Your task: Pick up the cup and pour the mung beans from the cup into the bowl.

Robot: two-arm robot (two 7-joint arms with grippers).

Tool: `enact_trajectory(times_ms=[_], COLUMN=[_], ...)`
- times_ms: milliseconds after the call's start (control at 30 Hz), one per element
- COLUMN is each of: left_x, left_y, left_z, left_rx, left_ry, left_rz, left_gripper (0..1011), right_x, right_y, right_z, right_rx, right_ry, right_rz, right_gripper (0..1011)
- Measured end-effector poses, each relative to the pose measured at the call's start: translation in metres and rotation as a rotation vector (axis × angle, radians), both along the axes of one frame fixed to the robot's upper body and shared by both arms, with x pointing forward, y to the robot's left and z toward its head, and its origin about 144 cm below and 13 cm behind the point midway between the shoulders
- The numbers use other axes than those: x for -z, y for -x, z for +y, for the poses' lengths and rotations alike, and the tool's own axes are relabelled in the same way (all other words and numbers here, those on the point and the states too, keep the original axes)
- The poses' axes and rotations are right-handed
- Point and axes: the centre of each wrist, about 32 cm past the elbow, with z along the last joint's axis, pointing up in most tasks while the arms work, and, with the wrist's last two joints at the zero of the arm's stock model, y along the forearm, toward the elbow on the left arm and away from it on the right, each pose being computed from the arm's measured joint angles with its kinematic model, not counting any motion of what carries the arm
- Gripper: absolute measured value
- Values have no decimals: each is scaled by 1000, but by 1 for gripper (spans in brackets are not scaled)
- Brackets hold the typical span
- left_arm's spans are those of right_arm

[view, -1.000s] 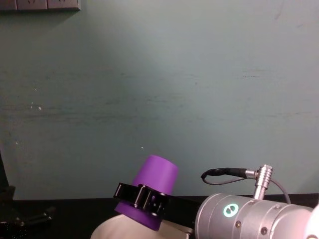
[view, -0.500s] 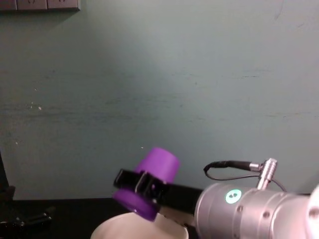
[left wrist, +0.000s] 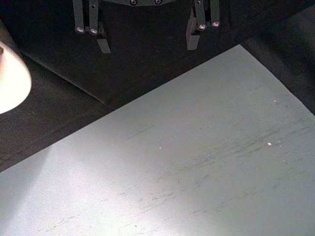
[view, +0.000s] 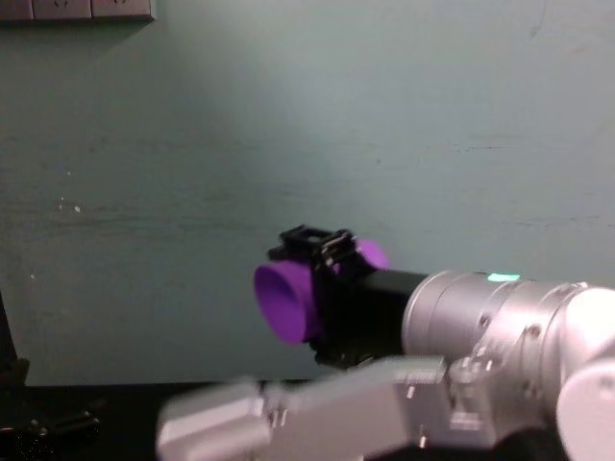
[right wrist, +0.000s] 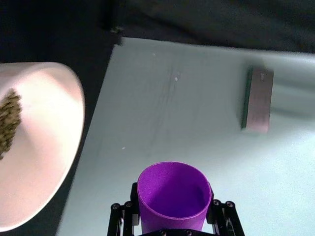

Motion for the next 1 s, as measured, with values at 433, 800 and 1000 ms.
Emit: enact_trajectory(times_ms=[433, 800, 1000], left_x=[0, 0, 0], left_y=[0, 0, 0], left_z=[0, 0, 0], left_rx=[0, 0, 0], left_ry=[0, 0, 0], left_rz=[0, 0, 0], left_gripper=[1000, 1000, 1000], right_x=[-20, -27, -29], right_y=[-17, -24, -26], right_z=[-32, -51, -61], right_rx=[24, 33, 39], right_ry=[-515, -858, -1027], right_rz=[289, 476, 578], right_gripper=[731, 730, 731])
